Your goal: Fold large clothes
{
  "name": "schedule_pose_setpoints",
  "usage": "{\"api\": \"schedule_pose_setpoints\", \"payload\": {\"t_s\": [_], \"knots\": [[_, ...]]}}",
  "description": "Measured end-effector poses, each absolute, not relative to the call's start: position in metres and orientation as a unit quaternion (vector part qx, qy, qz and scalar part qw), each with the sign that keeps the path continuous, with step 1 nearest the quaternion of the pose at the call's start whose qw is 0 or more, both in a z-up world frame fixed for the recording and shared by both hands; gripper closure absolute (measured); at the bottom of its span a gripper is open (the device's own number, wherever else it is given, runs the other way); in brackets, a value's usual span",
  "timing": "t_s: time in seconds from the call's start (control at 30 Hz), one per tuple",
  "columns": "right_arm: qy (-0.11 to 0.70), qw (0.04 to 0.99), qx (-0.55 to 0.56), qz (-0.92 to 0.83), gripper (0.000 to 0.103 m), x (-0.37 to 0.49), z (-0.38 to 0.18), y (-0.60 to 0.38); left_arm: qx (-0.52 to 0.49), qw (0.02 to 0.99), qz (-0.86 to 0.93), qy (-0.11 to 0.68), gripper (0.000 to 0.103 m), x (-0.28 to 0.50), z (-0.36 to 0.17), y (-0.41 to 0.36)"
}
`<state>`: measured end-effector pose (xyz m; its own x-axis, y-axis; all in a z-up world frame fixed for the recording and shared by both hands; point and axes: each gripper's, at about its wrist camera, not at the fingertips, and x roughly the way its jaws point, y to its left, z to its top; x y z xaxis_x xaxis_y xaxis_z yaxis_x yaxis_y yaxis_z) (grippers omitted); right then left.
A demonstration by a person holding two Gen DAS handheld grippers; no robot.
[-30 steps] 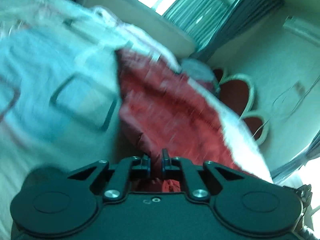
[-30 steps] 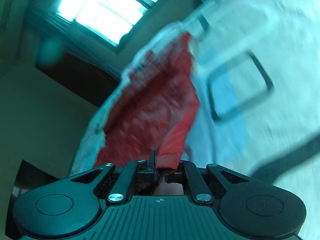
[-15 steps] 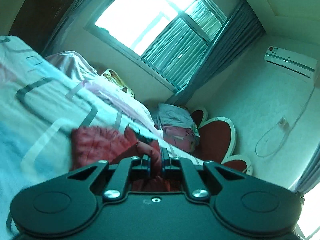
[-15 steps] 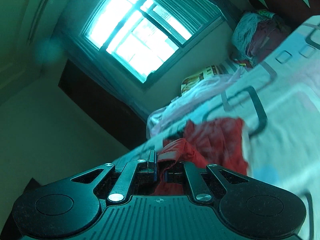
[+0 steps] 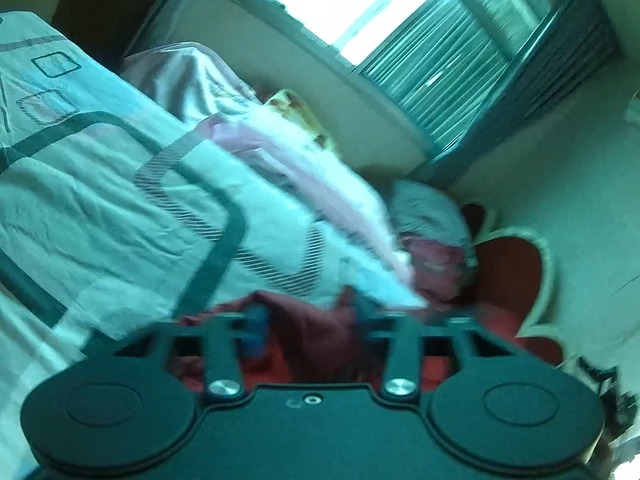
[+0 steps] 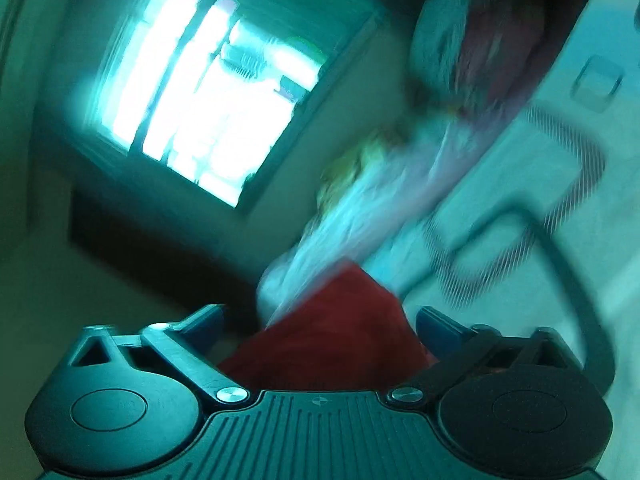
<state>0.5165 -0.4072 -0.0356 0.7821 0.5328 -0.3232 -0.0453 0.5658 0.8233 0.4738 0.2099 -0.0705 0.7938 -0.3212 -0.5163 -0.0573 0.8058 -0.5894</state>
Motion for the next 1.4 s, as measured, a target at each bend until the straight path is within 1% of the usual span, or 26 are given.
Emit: {"api": "schedule_pose_setpoints", "payload": {"t_s": [0.03,0.1,0.13,0.17,0.2,0.27,0.3,0.33,0.37,0.43,0.47,0.5,0.53,0.63,0.87,1.07,1.1,1.13,1.17,1.2,1.23,1.27,1.3,1.33,1.37,1.4], "knots": [[0.298,0.843,0.415,0.168,0.001,0.523,-0.044,-0.406,-0.277,0.904,-0.062,0.318,0.017,0.477,-0.076,0.208],[0.326,0.857,0.366,0.163,0.003,0.530,-0.061,-0.399,-0.237,0.911,-0.059,0.333,0.016,0.485,-0.089,0.206],[0.344,0.860,0.343,0.159,0.011,0.535,-0.070,-0.395,-0.236,0.908,-0.062,0.341,0.017,0.489,-0.096,0.207],[0.360,0.859,0.327,0.157,0.015,0.538,-0.081,-0.391,-0.236,0.905,-0.065,0.349,0.017,0.494,-0.103,0.210],[0.372,0.858,0.316,0.158,0.020,0.542,-0.091,-0.386,-0.230,0.903,-0.067,0.357,0.021,0.498,-0.107,0.211],[0.386,0.859,0.295,0.159,0.022,0.549,-0.108,-0.376,-0.213,0.897,-0.071,0.381,0.026,0.510,-0.118,0.211],[0.393,0.860,0.284,0.158,0.022,0.553,-0.114,-0.371,-0.211,0.893,-0.077,0.389,0.033,0.514,-0.122,0.211],[0.399,0.860,0.275,0.160,0.023,0.555,-0.118,-0.365,-0.210,0.890,-0.084,0.396,0.044,0.518,-0.126,0.211],[0.405,0.860,0.265,0.165,0.027,0.560,-0.122,-0.358,-0.208,0.887,-0.090,0.402,0.049,0.522,-0.129,0.210],[0.427,0.858,0.237,0.162,0.070,0.564,-0.126,-0.347,-0.208,0.886,-0.097,0.403,0.072,0.526,-0.130,0.208],[0.433,0.859,0.223,0.158,0.079,0.564,-0.129,-0.342,-0.207,0.888,-0.099,0.400,0.078,0.528,-0.130,0.206],[0.429,0.862,0.219,0.159,0.091,0.562,-0.129,-0.342,-0.201,0.891,-0.101,0.394,0.088,0.528,-0.128,0.205],[0.420,0.866,0.219,0.159,0.094,0.559,-0.130,-0.343,-0.196,0.894,-0.105,0.388,0.092,0.532,-0.127,0.202],[0.393,0.882,0.214,0.150,0.097,0.545,-0.125,-0.354,-0.187,0.903,-0.121,0.367,0.096,0.535,-0.118,0.195],[0.339,0.910,0.211,0.116,0.099,0.535,-0.101,-0.382,-0.161,0.930,-0.137,0.302,0.097,0.557,-0.095,0.168],[0.370,0.895,0.229,0.099,0.101,0.560,-0.102,-0.379,-0.103,0.918,-0.096,0.370,0.097,0.590,-0.128,0.142],[0.370,0.897,0.220,0.103,0.094,0.557,-0.099,-0.372,-0.104,0.916,-0.091,0.377,0.093,0.590,-0.133,0.141],[0.372,0.900,0.205,0.095,0.057,0.553,-0.095,-0.366,-0.108,0.918,-0.086,0.373,0.085,0.585,-0.133,0.144],[0.365,0.908,0.189,0.084,0.027,0.546,-0.089,-0.362,-0.117,0.921,-0.079,0.364,0.078,0.580,-0.131,0.147],[0.340,0.917,0.184,0.096,0.006,0.537,-0.086,-0.360,-0.127,0.922,-0.076,0.358,0.060,0.574,-0.129,0.151],[0.342,0.914,0.190,0.108,0.006,0.535,-0.086,-0.361,-0.136,0.924,-0.073,0.351,0.035,0.568,-0.126,0.156],[0.357,0.905,0.200,0.117,0.007,0.538,-0.090,-0.363,-0.138,0.926,-0.071,0.343,0.028,0.564,-0.125,0.158],[0.377,0.896,0.203,0.121,0.019,0.544,-0.095,-0.361,-0.132,0.926,-0.070,0.346,0.032,0.564,-0.125,0.159],[0.404,0.886,0.196,0.115,0.035,0.552,-0.102,-0.357,-0.128,0.919,-0.079,0.364,0.046,0.568,-0.127,0.158],[0.429,0.877,0.190,0.105,0.044,0.559,-0.109,-0.353,-0.130,0.909,-0.091,0.384,0.058,0.575,-0.129,0.156],[0.448,0.867,0.189,0.106,0.065,0.565,-0.117,-0.349,-0.135,0.905,-0.104,0.391,0.080,0.577,-0.131,0.155]]}}
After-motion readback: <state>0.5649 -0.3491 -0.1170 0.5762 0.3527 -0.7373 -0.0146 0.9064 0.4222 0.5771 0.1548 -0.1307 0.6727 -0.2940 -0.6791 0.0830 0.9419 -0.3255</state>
